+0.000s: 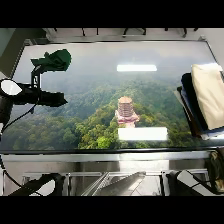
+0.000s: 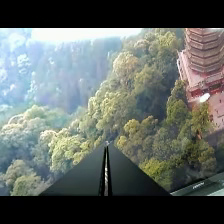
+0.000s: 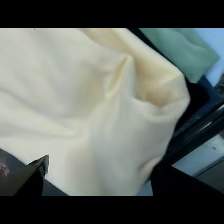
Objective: Fold the shirts.
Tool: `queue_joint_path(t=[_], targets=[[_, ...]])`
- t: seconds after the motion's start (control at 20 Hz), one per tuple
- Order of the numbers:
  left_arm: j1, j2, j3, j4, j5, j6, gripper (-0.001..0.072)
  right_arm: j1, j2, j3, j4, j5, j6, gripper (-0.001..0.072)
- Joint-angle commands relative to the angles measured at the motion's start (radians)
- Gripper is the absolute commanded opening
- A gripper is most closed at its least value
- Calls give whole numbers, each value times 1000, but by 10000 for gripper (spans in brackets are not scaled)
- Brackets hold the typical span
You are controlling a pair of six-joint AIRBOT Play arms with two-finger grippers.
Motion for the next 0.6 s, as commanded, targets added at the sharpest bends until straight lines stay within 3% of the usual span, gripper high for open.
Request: queue_joint_path(t=[0.0,0.15,0.3,0.35,0.4,0.5,0.55], targets=[[-1,0,0,1,2,18,15,-37,99,-9,-81,72,3,695],[-1,0,0,0,5,17,14,-103,231,-9,-137,120,37,694],[-1,0,0,0,8,18,15,-114,341,-9,-207,34,42,691],[-1,0,0,0,8,18,14,-113,350,-9,-142,37,53,691],[-1,0,0,0,8,17,15,-101,355,-9,29,64,67,685],[-1,0,-1,-1,6,17,14,13,372,-10,462,104,29,398],[-1,0,0,0,7,16,15,117,393,-10,558,53,30,241]])
